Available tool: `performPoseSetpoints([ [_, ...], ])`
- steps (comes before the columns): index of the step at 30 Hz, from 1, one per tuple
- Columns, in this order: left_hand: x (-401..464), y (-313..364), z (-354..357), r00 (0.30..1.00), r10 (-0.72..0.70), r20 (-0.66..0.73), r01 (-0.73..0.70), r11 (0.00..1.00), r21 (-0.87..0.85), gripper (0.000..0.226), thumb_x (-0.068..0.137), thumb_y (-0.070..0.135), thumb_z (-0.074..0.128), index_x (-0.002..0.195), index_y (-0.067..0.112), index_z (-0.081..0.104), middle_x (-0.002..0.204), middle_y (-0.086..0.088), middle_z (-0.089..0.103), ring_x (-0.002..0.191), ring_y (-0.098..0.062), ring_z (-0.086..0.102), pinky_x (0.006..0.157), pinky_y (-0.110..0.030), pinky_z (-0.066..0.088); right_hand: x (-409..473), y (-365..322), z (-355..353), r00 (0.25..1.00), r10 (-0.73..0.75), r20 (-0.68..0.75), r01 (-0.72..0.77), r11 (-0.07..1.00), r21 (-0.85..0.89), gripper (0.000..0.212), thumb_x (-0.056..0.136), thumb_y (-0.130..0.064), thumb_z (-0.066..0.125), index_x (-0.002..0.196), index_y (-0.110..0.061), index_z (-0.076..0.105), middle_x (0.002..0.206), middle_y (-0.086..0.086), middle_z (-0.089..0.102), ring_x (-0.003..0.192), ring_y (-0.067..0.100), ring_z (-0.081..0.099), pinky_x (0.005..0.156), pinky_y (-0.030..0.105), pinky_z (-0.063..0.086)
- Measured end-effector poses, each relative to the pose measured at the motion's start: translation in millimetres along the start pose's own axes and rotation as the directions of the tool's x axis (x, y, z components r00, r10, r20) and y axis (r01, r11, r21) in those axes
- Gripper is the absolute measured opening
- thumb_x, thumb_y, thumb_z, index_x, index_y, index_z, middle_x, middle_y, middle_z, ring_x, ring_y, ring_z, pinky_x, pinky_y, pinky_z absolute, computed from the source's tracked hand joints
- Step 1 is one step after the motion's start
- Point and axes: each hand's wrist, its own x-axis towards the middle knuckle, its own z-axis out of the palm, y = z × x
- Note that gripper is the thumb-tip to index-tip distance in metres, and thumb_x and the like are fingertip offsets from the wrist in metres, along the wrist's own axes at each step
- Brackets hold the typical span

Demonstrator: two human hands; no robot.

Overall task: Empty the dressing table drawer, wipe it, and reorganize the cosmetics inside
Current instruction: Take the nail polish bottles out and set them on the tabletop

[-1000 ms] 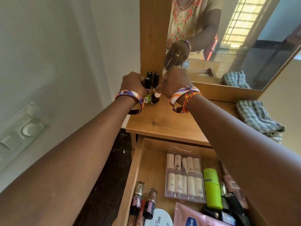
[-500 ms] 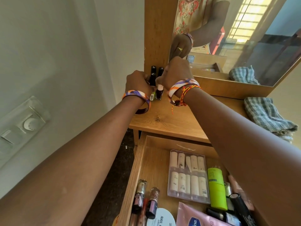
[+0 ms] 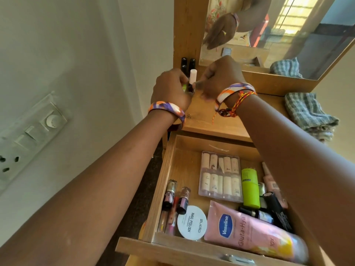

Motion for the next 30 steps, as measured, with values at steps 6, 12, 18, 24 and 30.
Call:
performPoseSetpoints([
  [6,-59,-6,-2,0.774,-0.017,0.633,-0.236,0.92,0.313,0.016,0.082,0.016,0.067,0.095,0.008,0.067,0.093,-0.013,0.065,0.08,-0.025,0.058,0.07,-0.029,0.043,-68,25,20,0.902,0.051,0.43,0.009,0.991,-0.135,0.012,0.077,-0.009,0.074,0.087,-0.007,0.068,0.082,0.009,0.071,0.068,0.019,0.067,0.06,0.023,0.057],
  [12,-128,-17,16,0.505,-0.145,0.851,-0.592,0.659,0.464,0.036,0.079,0.018,0.07,0.113,0.007,0.061,0.118,-0.012,0.06,0.12,-0.027,0.049,0.103,-0.038,0.037,-133,86,73,0.684,0.194,0.704,-0.028,0.97,-0.24,0.038,0.073,-0.015,0.077,0.108,-0.005,0.065,0.109,0.015,0.069,0.067,0.009,0.068,0.081,0.041,0.057],
  [18,-144,-33,21,0.575,-0.11,0.811,-0.66,0.523,0.539,0.031,0.085,0.021,0.061,0.115,0.015,0.06,0.12,-0.008,0.061,0.128,-0.028,0.04,0.114,-0.046,0.009,-165,74,83,0.777,0.082,0.624,-0.004,0.992,-0.125,0.054,0.067,-0.025,0.082,0.115,-0.009,0.062,0.112,0.009,0.068,0.096,0.025,0.067,0.078,0.03,0.057],
  [24,-138,-23,10,0.594,-0.034,0.804,-0.687,0.499,0.528,0.031,0.08,0.027,0.065,0.109,0.016,0.062,0.113,-0.006,0.063,0.128,-0.027,0.04,0.113,-0.054,0.004,-165,81,77,0.831,0.075,0.551,-0.056,0.997,-0.051,0.05,0.07,-0.02,0.08,0.117,-0.013,0.061,0.109,0.005,0.067,0.091,0.021,0.065,0.081,0.029,0.055],
  [30,-94,-13,-46,0.719,0.023,0.695,0.025,0.998,-0.059,0.042,0.077,0.03,0.072,0.117,0.023,0.06,0.11,0.001,0.063,0.101,-0.017,0.06,0.084,-0.028,0.049,-141,82,17,0.766,0.072,0.639,-0.548,0.592,0.591,0.022,0.084,0.013,0.055,0.1,0.0,0.063,0.084,0.013,0.065,0.069,0.017,0.069,0.066,0.024,0.06],
])
